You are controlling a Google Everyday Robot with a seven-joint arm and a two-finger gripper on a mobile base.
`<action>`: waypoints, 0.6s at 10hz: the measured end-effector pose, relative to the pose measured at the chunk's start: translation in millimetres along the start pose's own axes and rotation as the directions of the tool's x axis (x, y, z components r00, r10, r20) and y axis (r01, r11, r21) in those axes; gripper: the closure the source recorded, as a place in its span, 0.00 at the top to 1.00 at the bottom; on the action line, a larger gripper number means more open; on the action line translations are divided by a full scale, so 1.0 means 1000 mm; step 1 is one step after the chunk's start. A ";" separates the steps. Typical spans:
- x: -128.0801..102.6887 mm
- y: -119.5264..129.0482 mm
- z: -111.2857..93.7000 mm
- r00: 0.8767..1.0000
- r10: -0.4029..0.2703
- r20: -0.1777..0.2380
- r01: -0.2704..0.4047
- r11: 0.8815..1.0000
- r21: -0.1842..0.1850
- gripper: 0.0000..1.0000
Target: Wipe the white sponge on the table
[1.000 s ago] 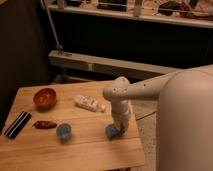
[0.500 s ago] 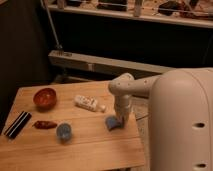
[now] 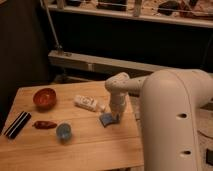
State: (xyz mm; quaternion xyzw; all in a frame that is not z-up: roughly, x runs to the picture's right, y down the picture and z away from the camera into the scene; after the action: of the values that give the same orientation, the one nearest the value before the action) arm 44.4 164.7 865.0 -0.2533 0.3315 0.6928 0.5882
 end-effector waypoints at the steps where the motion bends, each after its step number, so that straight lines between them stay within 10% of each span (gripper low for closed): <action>1: 0.001 0.012 0.001 0.999 -0.041 -0.002 0.041 0.999 0.013 0.08; 6: 0.014 0.077 0.004 0.970 -0.241 -0.023 0.242 0.965 0.104 0.08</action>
State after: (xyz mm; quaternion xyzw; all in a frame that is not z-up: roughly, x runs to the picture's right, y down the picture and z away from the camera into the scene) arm -33.6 169.8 870.0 -0.2636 0.3373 0.5963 0.6791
